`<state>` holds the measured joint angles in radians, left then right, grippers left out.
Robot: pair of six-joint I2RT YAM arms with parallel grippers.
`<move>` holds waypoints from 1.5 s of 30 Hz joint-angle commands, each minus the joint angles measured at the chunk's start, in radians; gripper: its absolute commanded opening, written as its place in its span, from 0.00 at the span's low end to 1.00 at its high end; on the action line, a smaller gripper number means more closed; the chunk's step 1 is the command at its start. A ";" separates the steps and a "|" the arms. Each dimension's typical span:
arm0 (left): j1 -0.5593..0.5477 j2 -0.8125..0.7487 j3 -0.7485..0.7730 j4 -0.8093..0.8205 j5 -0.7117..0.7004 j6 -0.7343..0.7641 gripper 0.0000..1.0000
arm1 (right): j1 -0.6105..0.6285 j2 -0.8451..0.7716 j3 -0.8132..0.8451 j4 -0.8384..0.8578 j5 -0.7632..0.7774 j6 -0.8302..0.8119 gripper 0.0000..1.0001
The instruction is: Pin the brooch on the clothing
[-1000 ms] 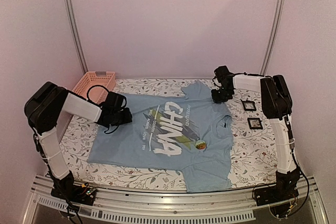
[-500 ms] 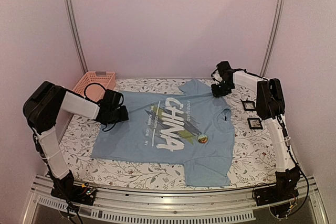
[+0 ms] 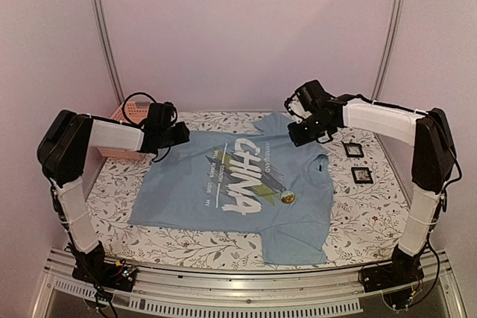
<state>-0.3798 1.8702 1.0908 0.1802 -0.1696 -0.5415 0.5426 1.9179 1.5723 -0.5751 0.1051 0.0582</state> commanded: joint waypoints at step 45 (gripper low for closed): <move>-0.127 -0.282 -0.383 0.031 -0.011 -0.373 0.49 | 0.189 -0.505 -0.773 0.070 -0.092 0.581 0.00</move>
<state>-0.3988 1.6642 0.9249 0.2489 -0.1226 -0.7578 0.7826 1.3941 0.8379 -0.5617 -0.0055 0.6827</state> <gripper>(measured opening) 0.485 0.003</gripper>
